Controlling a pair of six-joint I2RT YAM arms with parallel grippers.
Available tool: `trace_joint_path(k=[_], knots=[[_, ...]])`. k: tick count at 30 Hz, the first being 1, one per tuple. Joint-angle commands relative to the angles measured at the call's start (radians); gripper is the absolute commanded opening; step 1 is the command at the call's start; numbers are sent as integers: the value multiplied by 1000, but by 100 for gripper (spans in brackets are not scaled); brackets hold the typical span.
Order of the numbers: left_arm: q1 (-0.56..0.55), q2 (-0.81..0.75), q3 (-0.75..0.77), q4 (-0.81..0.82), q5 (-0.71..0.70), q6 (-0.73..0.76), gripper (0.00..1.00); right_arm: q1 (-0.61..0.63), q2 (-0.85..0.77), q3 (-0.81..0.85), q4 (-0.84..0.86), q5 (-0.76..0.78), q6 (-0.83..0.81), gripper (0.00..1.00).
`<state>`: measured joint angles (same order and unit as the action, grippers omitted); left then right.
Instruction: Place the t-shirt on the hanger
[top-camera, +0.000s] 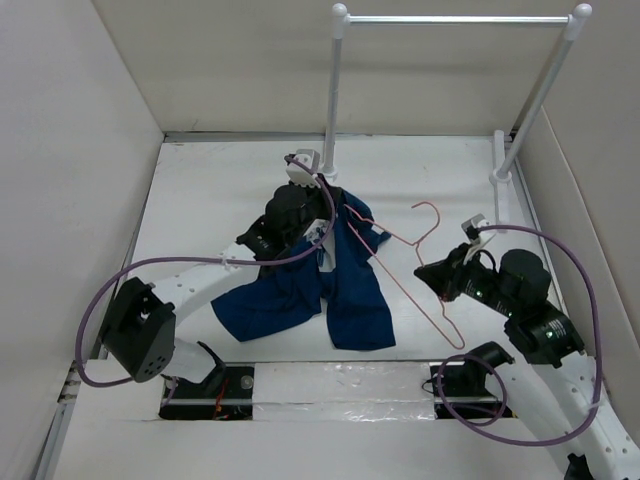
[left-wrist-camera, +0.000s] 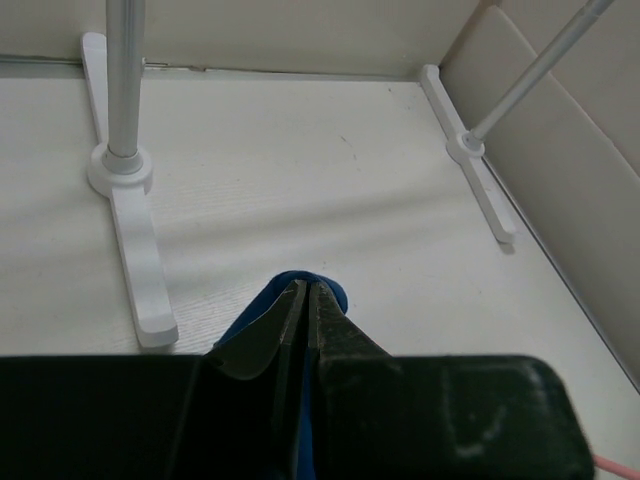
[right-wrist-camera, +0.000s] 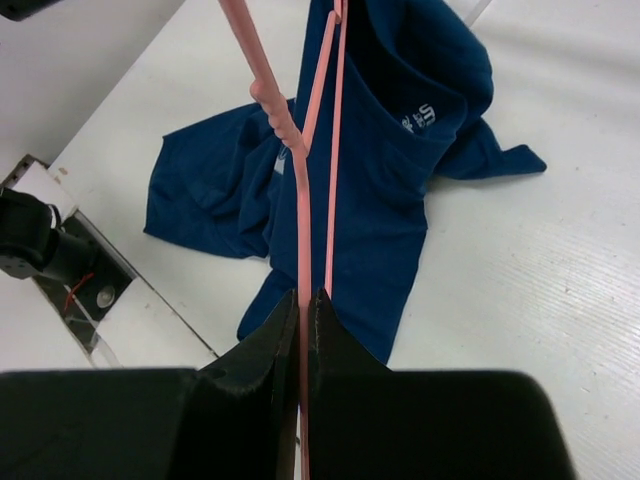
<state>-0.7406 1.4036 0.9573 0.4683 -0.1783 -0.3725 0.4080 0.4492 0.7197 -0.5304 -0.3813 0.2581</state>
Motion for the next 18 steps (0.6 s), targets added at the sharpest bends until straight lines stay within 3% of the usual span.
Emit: trace_joint_path(k=[1, 6, 10, 18], knots=[[6, -66, -6, 52, 11, -14, 0, 31, 31, -5, 47, -44, -5, 0], [-26, -83, -6, 61, 43, -25, 0, 70, 83, -28, 110, 10, 21, 0], [-48, -121, -15, 43, 54, -34, 0, 103, 132, 7, 197, 206, 55, 0], [-48, -215, -42, 0, -116, -13, 0, 146, 140, 130, 144, 442, 24, 0]])
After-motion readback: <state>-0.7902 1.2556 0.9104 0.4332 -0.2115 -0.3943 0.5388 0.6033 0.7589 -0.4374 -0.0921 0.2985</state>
